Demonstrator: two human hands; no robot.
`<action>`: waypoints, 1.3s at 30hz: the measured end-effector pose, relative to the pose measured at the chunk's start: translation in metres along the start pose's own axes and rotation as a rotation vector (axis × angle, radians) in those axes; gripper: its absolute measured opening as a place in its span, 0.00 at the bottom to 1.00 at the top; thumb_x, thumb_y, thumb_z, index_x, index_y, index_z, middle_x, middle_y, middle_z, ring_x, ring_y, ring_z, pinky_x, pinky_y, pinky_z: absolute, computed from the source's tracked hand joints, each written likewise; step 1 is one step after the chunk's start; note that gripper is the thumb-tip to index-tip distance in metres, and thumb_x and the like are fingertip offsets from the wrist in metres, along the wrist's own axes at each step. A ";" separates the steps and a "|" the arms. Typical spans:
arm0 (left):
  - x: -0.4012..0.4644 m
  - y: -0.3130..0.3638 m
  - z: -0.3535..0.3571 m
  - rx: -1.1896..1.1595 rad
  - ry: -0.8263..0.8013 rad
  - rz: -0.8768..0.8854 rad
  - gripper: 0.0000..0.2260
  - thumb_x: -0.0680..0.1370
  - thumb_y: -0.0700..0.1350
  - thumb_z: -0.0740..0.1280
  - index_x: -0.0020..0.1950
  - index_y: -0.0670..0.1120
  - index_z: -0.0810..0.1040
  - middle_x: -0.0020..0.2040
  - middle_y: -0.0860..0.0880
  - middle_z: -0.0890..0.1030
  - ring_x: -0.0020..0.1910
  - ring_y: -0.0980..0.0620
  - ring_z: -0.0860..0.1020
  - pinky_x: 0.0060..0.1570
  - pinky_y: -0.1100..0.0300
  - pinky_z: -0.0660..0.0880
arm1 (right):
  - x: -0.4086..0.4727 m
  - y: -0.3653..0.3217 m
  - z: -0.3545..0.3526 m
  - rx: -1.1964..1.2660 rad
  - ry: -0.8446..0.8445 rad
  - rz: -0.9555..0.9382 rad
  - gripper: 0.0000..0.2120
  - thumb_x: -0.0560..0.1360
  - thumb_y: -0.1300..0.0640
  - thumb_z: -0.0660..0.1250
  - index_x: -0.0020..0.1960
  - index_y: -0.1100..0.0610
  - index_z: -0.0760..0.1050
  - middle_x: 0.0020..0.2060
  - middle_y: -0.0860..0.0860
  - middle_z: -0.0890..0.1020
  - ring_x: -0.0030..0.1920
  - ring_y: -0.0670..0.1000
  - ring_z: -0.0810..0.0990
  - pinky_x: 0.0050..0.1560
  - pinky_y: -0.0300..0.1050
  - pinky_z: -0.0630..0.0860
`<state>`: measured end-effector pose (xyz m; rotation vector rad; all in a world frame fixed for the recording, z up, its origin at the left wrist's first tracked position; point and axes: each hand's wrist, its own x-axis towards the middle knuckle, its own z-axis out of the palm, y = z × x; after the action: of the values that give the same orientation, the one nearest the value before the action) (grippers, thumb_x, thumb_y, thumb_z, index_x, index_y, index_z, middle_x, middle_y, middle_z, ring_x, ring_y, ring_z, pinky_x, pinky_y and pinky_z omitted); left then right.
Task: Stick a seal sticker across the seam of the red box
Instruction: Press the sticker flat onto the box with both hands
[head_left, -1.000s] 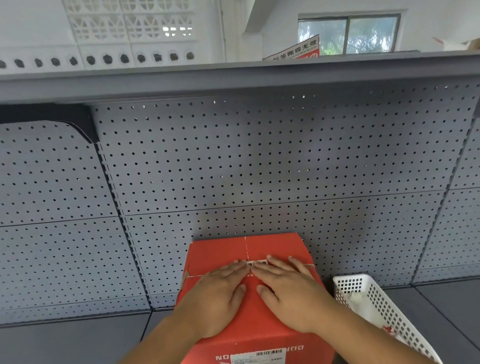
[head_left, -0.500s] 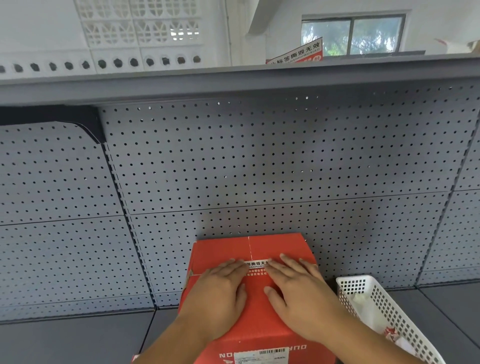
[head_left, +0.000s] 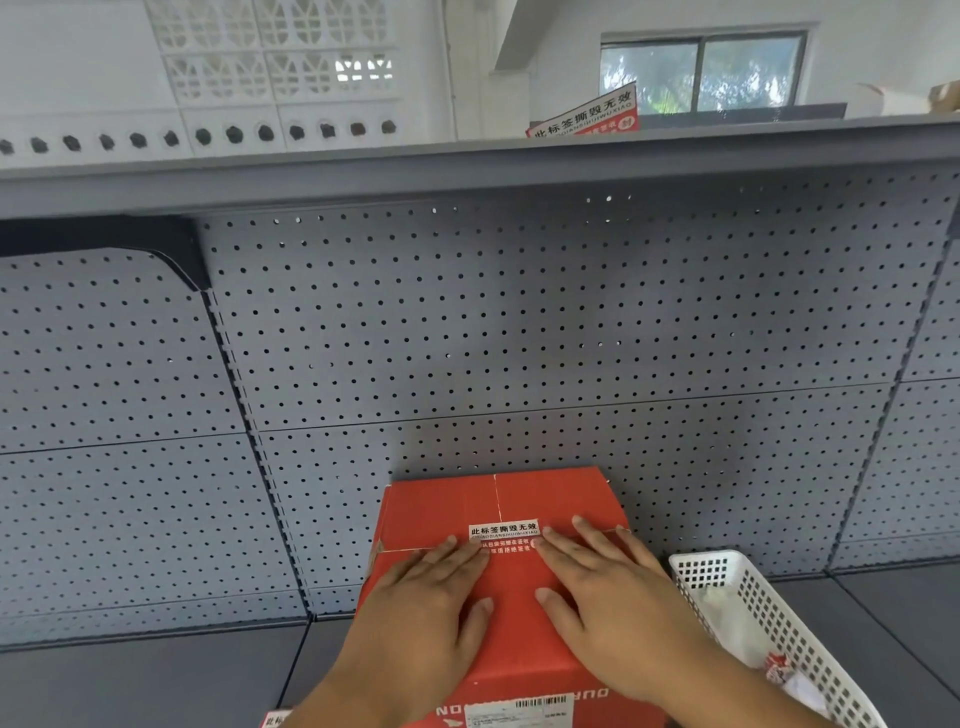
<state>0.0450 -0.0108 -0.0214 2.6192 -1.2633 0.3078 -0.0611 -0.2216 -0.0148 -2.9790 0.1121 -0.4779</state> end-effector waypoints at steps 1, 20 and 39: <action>-0.002 0.000 0.001 0.020 0.019 -0.030 0.24 0.79 0.62 0.57 0.72 0.55 0.75 0.71 0.59 0.77 0.72 0.60 0.70 0.69 0.56 0.63 | -0.001 0.000 0.000 -0.001 0.007 0.003 0.31 0.79 0.34 0.45 0.78 0.46 0.59 0.77 0.39 0.62 0.78 0.44 0.49 0.74 0.54 0.43; 0.035 0.022 -0.010 -0.030 -0.144 -0.014 0.28 0.83 0.56 0.51 0.82 0.53 0.49 0.84 0.53 0.50 0.81 0.57 0.46 0.79 0.56 0.41 | 0.033 -0.017 -0.002 0.058 -0.145 0.044 0.28 0.82 0.45 0.45 0.80 0.48 0.49 0.80 0.43 0.52 0.78 0.43 0.43 0.78 0.53 0.39; 0.026 0.020 0.001 -0.027 -0.110 -0.115 0.28 0.81 0.63 0.49 0.81 0.59 0.51 0.84 0.50 0.52 0.82 0.49 0.47 0.79 0.49 0.43 | 0.019 -0.014 0.002 0.070 -0.200 0.011 0.29 0.82 0.38 0.42 0.80 0.47 0.46 0.80 0.40 0.50 0.77 0.41 0.38 0.77 0.55 0.36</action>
<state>0.0453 -0.0430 -0.0132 2.7051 -1.1343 0.1272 -0.0420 -0.2093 -0.0090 -2.9347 0.0908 -0.1774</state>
